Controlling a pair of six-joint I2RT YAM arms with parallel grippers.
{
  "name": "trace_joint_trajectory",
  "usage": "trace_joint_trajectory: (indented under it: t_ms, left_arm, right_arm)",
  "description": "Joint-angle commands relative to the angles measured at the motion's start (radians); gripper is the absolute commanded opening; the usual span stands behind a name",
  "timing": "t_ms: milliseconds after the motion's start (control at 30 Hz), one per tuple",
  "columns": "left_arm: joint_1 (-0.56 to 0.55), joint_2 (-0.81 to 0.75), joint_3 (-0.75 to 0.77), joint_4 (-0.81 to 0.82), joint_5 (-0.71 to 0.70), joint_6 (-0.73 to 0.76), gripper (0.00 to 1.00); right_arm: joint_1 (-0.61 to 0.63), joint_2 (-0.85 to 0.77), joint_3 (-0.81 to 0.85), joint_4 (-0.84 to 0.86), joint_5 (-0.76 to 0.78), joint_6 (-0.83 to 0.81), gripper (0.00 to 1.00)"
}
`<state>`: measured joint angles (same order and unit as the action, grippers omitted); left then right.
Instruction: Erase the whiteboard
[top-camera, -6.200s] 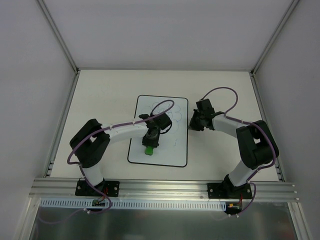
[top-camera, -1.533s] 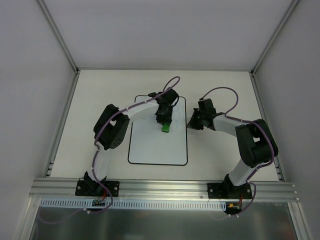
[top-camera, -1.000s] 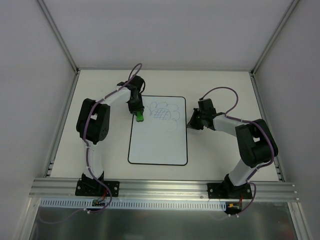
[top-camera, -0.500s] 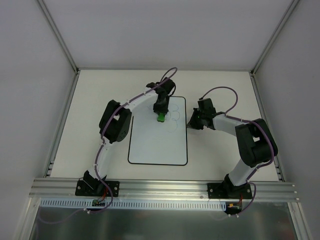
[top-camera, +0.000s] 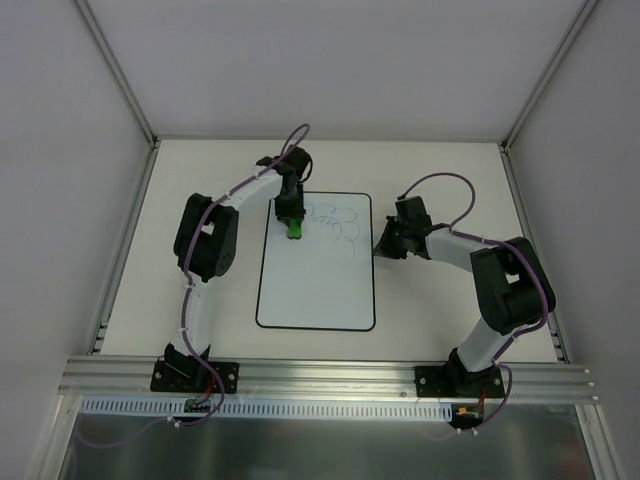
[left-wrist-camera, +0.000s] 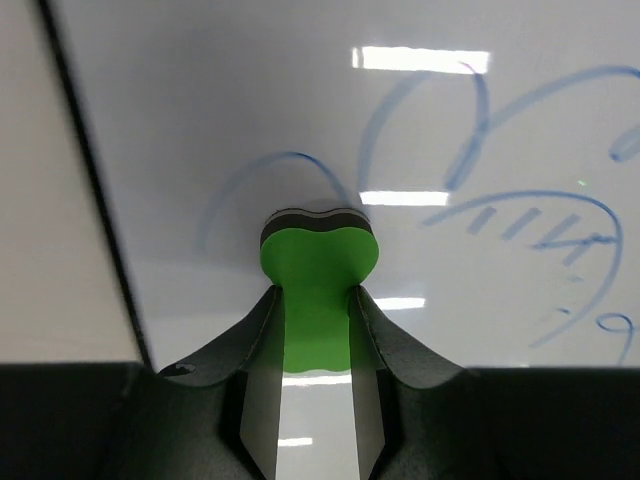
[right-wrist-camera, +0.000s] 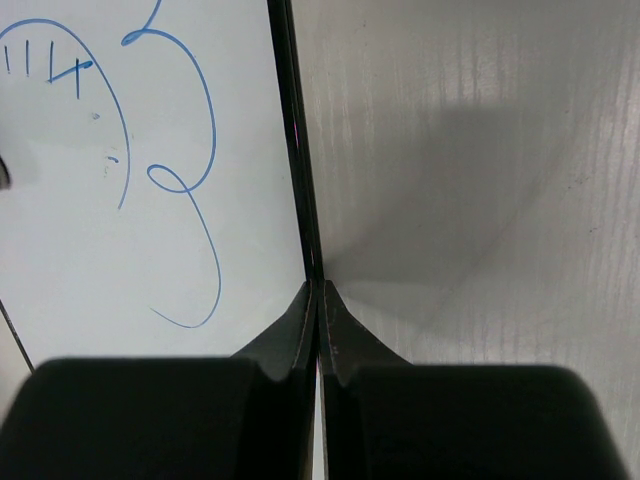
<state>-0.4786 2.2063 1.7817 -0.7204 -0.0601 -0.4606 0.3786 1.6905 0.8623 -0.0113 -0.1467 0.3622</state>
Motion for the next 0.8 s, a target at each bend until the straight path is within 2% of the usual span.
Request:
trace_joint_trajectory:
  t_ms: [0, 200, 333, 567, 767]
  left_arm:
    - [0.107, 0.007, -0.044, -0.097, -0.067, 0.003, 0.00]
    - [0.149, 0.039, -0.018, -0.097, -0.080, 0.002, 0.00]
    - [0.141, 0.081, 0.036, -0.097, -0.034, 0.007, 0.00]
    - [0.022, 0.187, 0.211, -0.108, 0.003, 0.045, 0.00]
    - [-0.095, 0.234, 0.249, -0.134, 0.055, 0.066, 0.00]
  right_arm:
    - [0.006, 0.044, -0.009, -0.095, 0.056, -0.037, 0.01]
    - [0.006, 0.041, -0.009, -0.096, 0.058, -0.039, 0.01]
    - [0.006, 0.040, -0.009, -0.095, 0.056, -0.040, 0.01]
    - [0.006, 0.037, -0.008, -0.096, 0.059, -0.040, 0.01]
    - [0.006, 0.031, -0.009, -0.099, 0.065, -0.042, 0.01]
